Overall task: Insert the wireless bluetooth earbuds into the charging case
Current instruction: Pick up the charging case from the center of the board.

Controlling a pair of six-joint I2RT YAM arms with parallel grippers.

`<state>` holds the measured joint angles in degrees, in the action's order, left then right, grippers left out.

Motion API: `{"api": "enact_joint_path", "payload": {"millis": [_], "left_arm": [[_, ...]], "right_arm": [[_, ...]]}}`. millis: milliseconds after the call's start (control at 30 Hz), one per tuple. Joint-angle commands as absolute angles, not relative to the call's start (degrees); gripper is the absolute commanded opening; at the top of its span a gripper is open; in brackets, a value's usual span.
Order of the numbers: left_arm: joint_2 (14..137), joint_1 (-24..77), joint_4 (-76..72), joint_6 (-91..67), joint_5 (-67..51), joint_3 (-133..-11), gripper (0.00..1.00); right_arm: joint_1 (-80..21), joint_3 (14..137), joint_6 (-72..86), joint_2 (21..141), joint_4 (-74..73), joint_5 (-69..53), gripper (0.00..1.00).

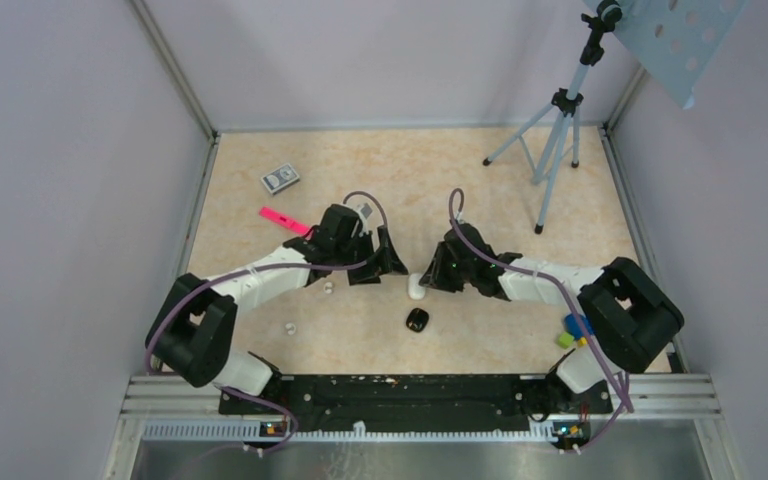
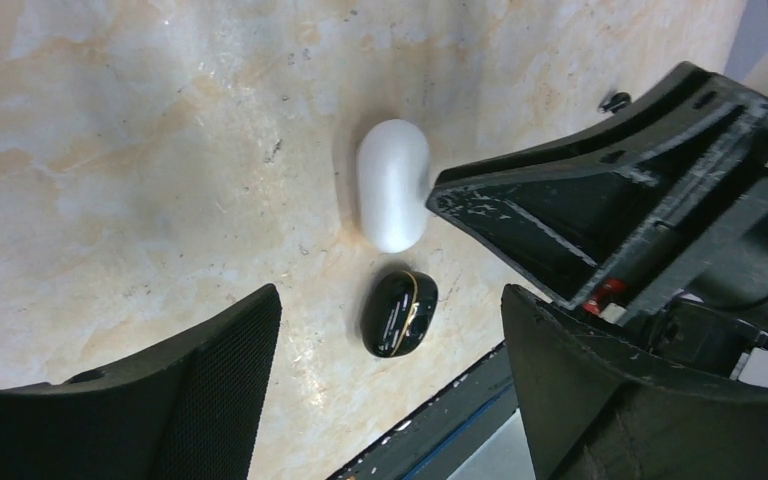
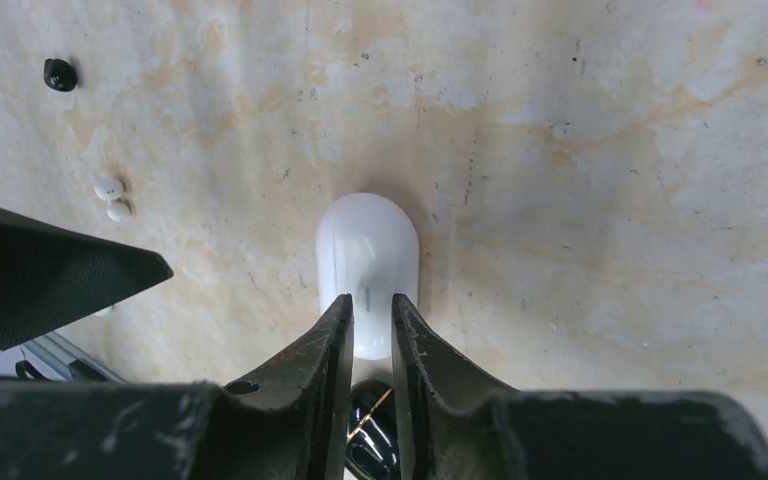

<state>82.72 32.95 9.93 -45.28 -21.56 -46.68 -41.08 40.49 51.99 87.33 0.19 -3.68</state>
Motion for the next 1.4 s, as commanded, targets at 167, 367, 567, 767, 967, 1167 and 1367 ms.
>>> {"api": "enact_joint_path", "payload": {"millis": [167, 367, 567, 767, 967, 1167, 1367], "left_arm": [[87.3, 32.4, 11.8, -43.1, -19.4, -49.2, 0.82], [89.6, 33.1, 11.2, -44.2, -20.2, -49.9, 0.65], [94.2, 35.5, 9.5, -44.4, -21.4, -53.0, 0.64], [96.7, 35.7, 7.6, -44.8, -22.2, -53.5, 0.57], [98.4, 35.9, 7.3, -44.4, -22.4, -53.8, 0.54], [99.0, 35.9, 8.7, -44.1, -20.1, -54.2, 0.39], [99.3, 35.9, 7.5, -44.3, -21.4, -54.2, 0.39]], "right_arm": [[-40.5, 42.3, 49.3, 84.1, -2.7, -2.9, 0.26], [-38.3, 39.3, 50.5, 81.9, -2.0, -3.8, 0.29], [-34.7, 36.9, 49.8, 77.4, -2.4, -4.9, 0.31], [-34.4, 36.9, 49.0, 79.7, -0.4, -10.6, 0.32], [-34.5, 36.6, 49.9, 83.0, 6.0, -16.2, 0.34], [-34.5, 36.9, 50.2, 86.4, 7.9, -18.9, 0.35], [-34.5, 36.9, 50.6, 88.3, 8.8, -19.6, 0.36]]}}
